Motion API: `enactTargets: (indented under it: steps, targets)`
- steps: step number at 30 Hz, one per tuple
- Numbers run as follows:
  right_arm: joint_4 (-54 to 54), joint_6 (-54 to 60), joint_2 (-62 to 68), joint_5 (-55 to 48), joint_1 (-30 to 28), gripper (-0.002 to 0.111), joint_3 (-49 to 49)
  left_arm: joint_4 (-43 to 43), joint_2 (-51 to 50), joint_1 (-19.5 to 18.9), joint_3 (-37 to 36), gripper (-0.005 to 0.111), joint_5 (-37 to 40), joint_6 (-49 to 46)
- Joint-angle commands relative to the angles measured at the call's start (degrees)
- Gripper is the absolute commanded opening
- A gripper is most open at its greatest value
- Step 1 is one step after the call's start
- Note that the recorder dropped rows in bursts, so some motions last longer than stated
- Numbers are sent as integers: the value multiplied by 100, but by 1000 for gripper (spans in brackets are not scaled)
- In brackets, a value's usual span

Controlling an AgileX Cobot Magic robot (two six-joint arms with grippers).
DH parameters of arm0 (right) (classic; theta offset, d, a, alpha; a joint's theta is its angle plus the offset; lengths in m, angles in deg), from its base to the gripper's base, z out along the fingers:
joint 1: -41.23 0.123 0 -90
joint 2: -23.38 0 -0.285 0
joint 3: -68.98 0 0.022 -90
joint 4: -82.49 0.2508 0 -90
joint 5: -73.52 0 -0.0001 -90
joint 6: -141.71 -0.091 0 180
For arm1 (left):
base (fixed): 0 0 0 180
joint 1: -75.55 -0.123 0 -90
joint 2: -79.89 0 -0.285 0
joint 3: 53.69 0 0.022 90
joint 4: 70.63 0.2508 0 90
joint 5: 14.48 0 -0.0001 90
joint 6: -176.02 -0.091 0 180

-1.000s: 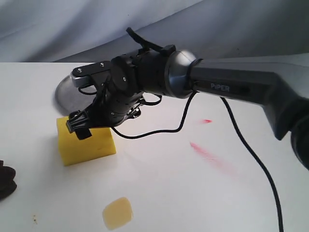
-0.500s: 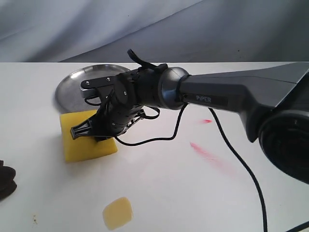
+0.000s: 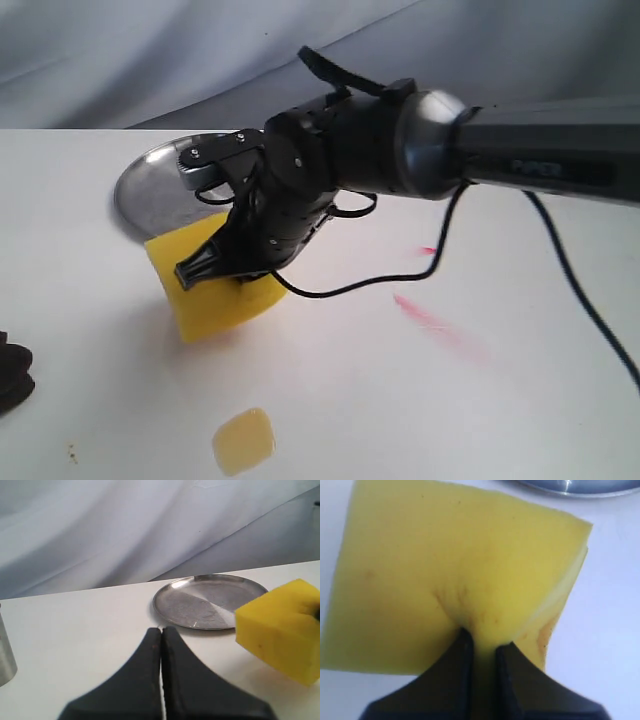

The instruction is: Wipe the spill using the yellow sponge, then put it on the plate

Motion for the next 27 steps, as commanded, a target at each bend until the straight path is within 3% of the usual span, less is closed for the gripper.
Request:
enactTargets:
  steps: [1,7,18,27]
  targets:
    - [-98,383,-790,185,264,0,1107,1,20,16,-27,0,-34,9]
    - [-98,584,-1317,278,831,0,1881,1,20,16,-27,0,-34,9]
    - [-262,584,-780,195,1332,0,1975,1,20,16,-27,0,-34,9]
    - [-2374,-1161,-522,-507,1311,0,2002,1,20,16,-27,0,-34,9]
